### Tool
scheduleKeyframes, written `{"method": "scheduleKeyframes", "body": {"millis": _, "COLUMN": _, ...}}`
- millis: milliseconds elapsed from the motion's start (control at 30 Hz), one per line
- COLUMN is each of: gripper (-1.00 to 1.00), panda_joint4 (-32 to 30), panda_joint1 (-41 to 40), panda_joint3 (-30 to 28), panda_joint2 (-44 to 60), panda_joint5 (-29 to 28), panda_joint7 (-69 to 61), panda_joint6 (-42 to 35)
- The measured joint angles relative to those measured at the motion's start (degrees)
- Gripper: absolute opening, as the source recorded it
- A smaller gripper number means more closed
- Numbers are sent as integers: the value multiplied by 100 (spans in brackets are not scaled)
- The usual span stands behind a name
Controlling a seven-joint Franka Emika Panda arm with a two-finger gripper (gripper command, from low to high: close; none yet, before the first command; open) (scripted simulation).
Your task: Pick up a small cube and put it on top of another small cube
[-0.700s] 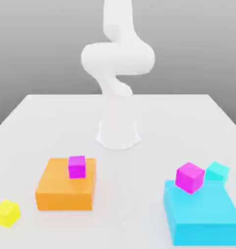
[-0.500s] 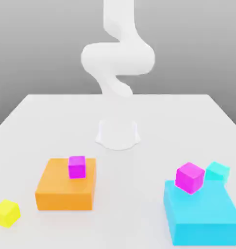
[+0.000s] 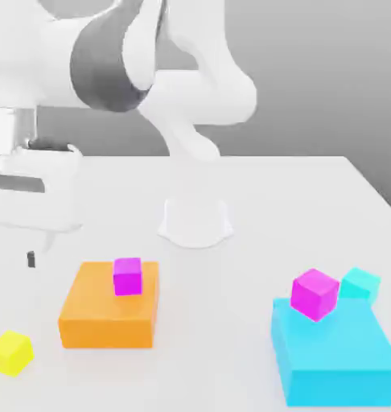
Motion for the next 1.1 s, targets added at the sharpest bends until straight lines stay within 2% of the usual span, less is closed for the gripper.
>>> {"method": "scheduleKeyframes", "body": {"millis": 200, "gripper": 0, "panda_joint4": -93, "panda_joint1": -513, "panda_joint3": -60, "panda_joint2": 1276, "panda_joint5": 402, "panda_joint7": -571, "panda_joint6": 419}}
{"method": "scheduleKeyframes", "body": {"millis": 367, "gripper": 0, "panda_joint4": 89, "panda_joint1": -991, "panda_joint3": 399, "panda_joint2": 2314, "panda_joint5": 915, "panda_joint7": -1007, "panda_joint6": 1101}}
{"method": "scheduleKeyframes", "body": {"millis": 400, "gripper": -100, "panda_joint4": 122, "panda_joint1": -1061, "panda_joint3": 482, "panda_joint2": 2451, "panda_joint5": 984, "panda_joint7": -1060, "panda_joint6": 1204}}
{"method": "scheduleKeyframes", "body": {"millis": 633, "gripper": -100, "panda_joint4": 122, "panda_joint1": -1065, "panda_joint3": 485, "panda_joint2": 2452, "panda_joint5": 979, "panda_joint7": -1056, "panda_joint6": 1197}}
{"method": "scheduleKeyframes", "body": {"millis": 800, "gripper": -100, "panda_joint4": -114, "panda_joint1": -695, "panda_joint3": 109, "panda_joint2": 1548, "panda_joint5": 462, "panda_joint7": -625, "panda_joint6": 545}}
{"method": "scheduleKeyframes", "body": {"millis": 1033, "gripper": -100, "panda_joint4": -668, "panda_joint1": 463, "panda_joint3": 952, "panda_joint2": 318, "panda_joint5": 245, "panda_joint7": 423, "panda_joint6": -46}}
{"method": "scheduleKeyframes", "body": {"millis": 1100, "gripper": -100, "panda_joint4": -836, "panda_joint1": 1021, "panda_joint3": 1235, "panda_joint2": -30, "panda_joint5": 165, "panda_joint7": 753, "panda_joint6": -202}}
